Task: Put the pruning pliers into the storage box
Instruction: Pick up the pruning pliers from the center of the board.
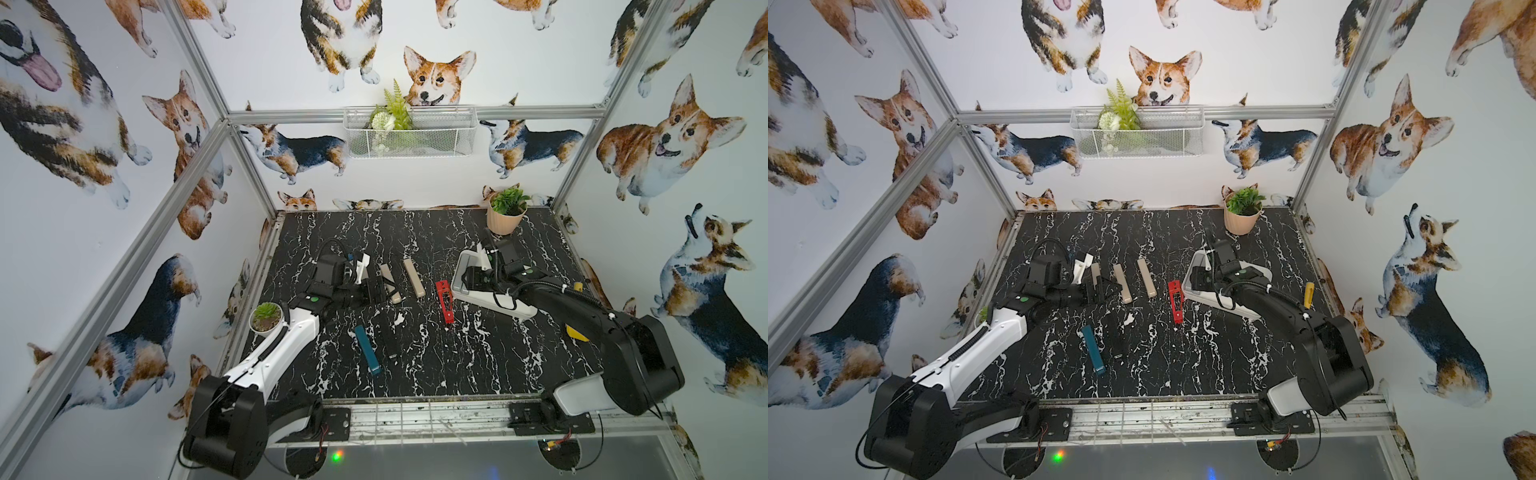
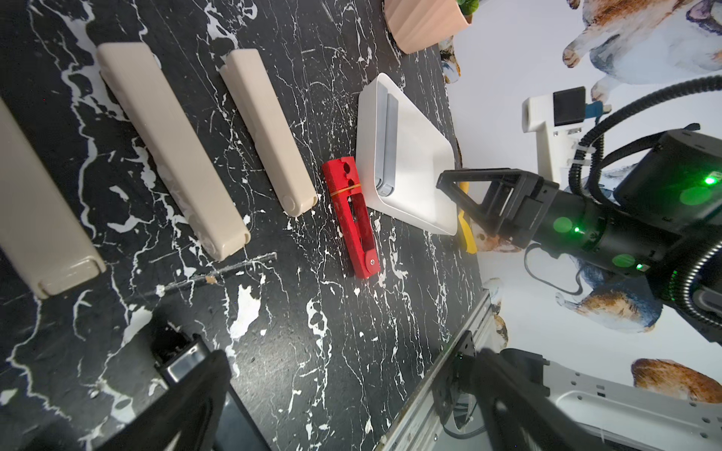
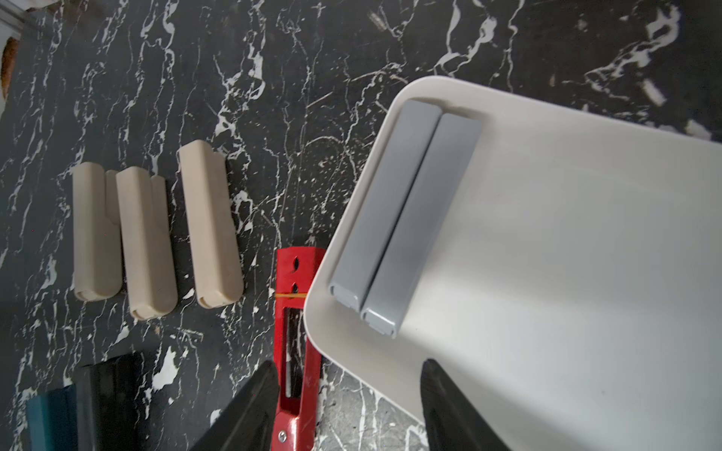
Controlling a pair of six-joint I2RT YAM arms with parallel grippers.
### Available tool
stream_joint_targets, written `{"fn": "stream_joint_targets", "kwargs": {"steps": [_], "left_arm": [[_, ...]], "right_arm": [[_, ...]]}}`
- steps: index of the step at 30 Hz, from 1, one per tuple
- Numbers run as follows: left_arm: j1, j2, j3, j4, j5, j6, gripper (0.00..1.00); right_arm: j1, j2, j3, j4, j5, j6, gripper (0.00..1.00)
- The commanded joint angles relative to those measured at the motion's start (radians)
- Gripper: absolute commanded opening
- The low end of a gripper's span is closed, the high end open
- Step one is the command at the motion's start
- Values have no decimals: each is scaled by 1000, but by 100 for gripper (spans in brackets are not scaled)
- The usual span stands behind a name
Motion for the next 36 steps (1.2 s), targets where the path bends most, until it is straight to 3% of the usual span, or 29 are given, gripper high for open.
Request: {"fn": "stream_joint_targets", "kwargs": {"steps": [1,18,33,36], "left_arm": [[5,-43,-21,-50,-14,16,100],[26,-274,-134,-219,-23,-2,100],[28,-352,-160,-299,-27,-84,100],[28,-356,-164,-302,-32,-96,100]], "right_arm": [[33,-23,-16,-16,31,55,61],[268,-40,-26,-33,111,164,61],[505,26,3,21,160,249,62],[547,57,25,33,162,247,67]]}}
